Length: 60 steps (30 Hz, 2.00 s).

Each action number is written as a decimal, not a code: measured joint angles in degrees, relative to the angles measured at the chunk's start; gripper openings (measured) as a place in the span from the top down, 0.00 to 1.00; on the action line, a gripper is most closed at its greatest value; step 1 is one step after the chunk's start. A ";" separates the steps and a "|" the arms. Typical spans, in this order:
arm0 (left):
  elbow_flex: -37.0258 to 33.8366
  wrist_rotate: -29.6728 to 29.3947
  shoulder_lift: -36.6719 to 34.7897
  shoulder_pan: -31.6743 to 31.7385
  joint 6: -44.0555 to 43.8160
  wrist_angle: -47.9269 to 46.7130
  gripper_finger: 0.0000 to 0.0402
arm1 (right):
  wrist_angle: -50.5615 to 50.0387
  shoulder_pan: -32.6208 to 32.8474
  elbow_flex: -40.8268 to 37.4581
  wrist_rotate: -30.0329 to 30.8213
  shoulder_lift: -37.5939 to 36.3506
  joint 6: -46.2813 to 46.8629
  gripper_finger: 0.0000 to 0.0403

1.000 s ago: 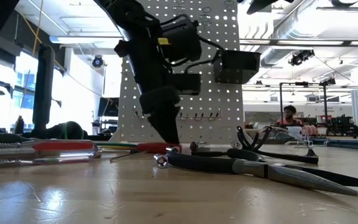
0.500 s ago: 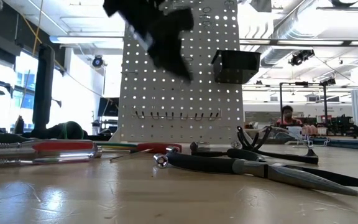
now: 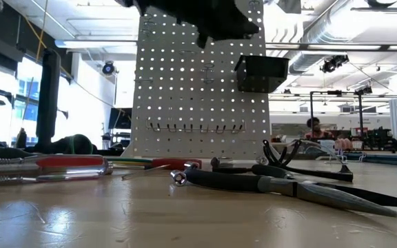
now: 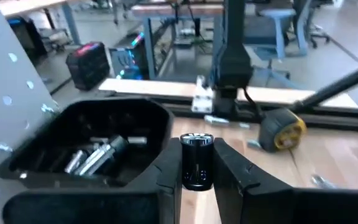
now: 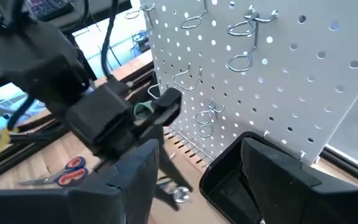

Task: Hang tools onto peg board
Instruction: Put the socket into the black bin on the peg board

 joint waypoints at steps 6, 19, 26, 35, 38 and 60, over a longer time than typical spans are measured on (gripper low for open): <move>0.02 -0.93 4.29 2.66 -2.37 6.30 0.88 | -0.22 -0.17 0.00 0.59 0.04 1.39 0.44; 7.37 -1.44 6.88 7.19 2.93 7.43 0.76 | -0.01 -0.17 0.00 0.63 0.04 3.05 0.44; 8.04 -1.46 6.94 7.22 6.84 4.63 0.54 | -0.01 -0.17 0.00 0.64 0.14 3.97 0.44; 8.04 5.02 -0.69 5.83 0.08 -7.17 0.47 | 0.12 -0.04 0.00 0.66 0.17 2.26 0.44; 8.03 9.72 -5.42 5.12 -1.48 -15.24 0.47 | 0.63 -0.02 0.00 0.70 0.17 0.60 0.44; -23.19 17.98 -12.59 -7.13 -9.99 -18.55 0.50 | -0.25 0.70 -0.02 -4.67 6.01 -0.14 0.44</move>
